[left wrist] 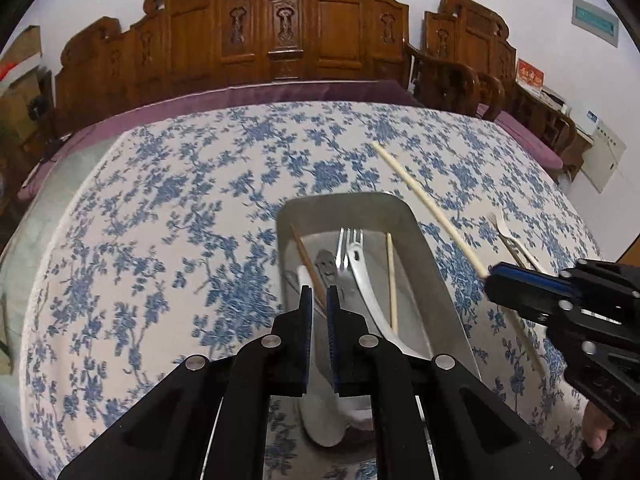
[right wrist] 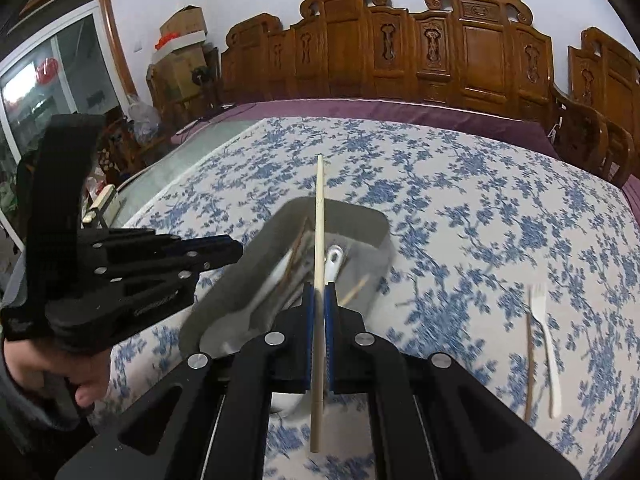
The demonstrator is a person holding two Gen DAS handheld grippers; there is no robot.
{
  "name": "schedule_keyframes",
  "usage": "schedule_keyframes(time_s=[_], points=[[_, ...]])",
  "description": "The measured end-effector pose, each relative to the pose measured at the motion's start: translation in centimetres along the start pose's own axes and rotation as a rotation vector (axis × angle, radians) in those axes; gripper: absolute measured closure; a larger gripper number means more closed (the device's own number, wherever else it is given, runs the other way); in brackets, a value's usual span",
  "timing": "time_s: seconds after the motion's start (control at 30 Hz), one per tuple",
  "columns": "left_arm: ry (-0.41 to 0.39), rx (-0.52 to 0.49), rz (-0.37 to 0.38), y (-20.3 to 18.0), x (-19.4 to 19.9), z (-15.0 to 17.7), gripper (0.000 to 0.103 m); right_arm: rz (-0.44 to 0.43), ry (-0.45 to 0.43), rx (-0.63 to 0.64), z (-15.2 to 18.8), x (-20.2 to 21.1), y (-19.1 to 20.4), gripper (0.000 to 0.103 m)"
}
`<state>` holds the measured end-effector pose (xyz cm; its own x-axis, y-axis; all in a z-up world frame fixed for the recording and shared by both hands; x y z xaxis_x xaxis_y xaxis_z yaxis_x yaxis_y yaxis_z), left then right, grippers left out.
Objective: Organize utensils
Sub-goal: 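Carry the bamboo chopstick over the tray and lower it with the right gripper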
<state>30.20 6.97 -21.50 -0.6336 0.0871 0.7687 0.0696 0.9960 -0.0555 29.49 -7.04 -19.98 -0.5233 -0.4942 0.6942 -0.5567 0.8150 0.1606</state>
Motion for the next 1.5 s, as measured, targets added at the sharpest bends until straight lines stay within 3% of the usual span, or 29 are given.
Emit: schedule_keyframes(time_s=[0.17,0.27,0.87,1.23,1.5], points=[[-0.021,0.022,-0.009,1.5,0.9,-0.6,0.095,-0.005,0.003,-0.011,-0.9,-1.5,1.0,0.097],[-0.036,0.046,-0.011,2.6,1.4,-0.9,0.088,-0.010,0.011,-0.024,-1.1,-2.6,1.4,0.097],[-0.050,0.081,-0.024,4.4,2.0,-1.2,0.087,-0.005,0.086,-0.120,1.3,-7.2,1.9,0.097],[-0.050,0.073,-0.029,4.3,2.0,-1.2,0.087,-0.044,0.067,-0.123,1.3,-6.4,1.9,0.095],[-0.052,0.057,-0.027,3.7,2.1,-1.1,0.087,-0.012,0.008,-0.032,1.2,-1.5,0.6,0.095]])
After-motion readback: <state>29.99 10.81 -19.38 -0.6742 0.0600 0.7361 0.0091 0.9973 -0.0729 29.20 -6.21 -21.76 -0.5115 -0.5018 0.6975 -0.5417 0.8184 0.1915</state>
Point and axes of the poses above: each gripper's, at about its wrist camera, not at the fingertips, and x roughly against the way its jaws point, y to its left, z to its underside, the point moved 3 cm from there along -x, roughly the way its jaws point, and after that the axes turned 1 degree about x, right-handed, at the moved point
